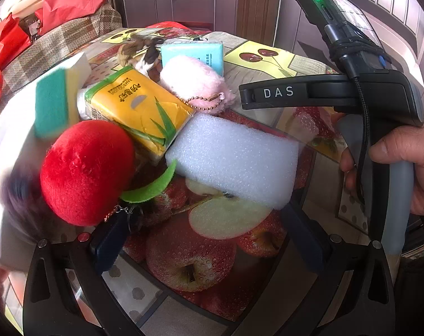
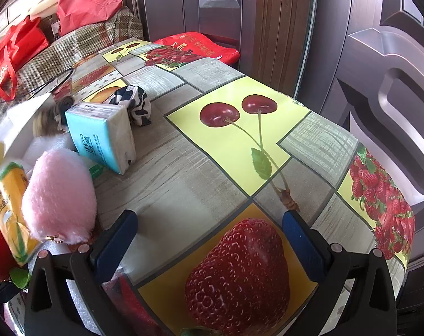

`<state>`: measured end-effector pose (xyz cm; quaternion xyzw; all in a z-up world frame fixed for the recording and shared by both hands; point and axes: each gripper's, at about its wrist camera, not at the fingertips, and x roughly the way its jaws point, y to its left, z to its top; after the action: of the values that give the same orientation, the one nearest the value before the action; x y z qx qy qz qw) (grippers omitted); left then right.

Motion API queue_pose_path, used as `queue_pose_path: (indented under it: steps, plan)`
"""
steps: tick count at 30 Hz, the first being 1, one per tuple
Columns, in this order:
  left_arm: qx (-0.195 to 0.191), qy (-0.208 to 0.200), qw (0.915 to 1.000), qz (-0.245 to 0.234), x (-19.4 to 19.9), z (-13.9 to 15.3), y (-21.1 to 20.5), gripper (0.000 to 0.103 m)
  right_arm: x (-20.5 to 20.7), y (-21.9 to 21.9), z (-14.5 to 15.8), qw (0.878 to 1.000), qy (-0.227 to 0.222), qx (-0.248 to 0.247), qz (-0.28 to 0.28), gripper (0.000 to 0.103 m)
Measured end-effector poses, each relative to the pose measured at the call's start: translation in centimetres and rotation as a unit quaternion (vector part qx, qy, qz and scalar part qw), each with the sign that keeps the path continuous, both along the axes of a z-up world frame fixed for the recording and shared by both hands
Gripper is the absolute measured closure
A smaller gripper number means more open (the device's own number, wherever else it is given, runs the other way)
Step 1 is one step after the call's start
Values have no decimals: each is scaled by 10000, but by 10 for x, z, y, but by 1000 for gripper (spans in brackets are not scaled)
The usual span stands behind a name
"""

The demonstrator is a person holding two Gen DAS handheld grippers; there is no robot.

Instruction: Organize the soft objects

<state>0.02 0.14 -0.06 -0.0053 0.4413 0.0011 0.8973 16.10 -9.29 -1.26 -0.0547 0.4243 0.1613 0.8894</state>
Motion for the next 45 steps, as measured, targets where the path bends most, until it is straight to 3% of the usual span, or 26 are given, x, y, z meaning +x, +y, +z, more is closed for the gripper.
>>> queue_pose_path:
  steps: [9,15,20,24,27,36,45]
  plan:
    - [5,0,10000,0,0,0,0,1,0,-2,1,10000,-1,58,22,0]
    - [8,-1,10000,0,0,0,0,1,-5,-6,6,9986,-3,50,519,0]
    - [16,1,10000,0,1,0,0,1,-19,-14,60,9882,-824,484,1198,0]
    - [15,-1,10000,-1,1,0,0,1,-5,-9,87,9738,-371,1241,1871,0]
    - [16,2,10000,-2,1,0,0,1,-4,-15,99,9677,-296,1615,1912,0]
    - [16,-2,10000,0,1,0,0,1,-15,-35,114,9609,-396,1997,1875,0]
    - [-17,138,9999,2,2,1,-3,1,-21,-52,115,9647,-297,1906,1795,0]
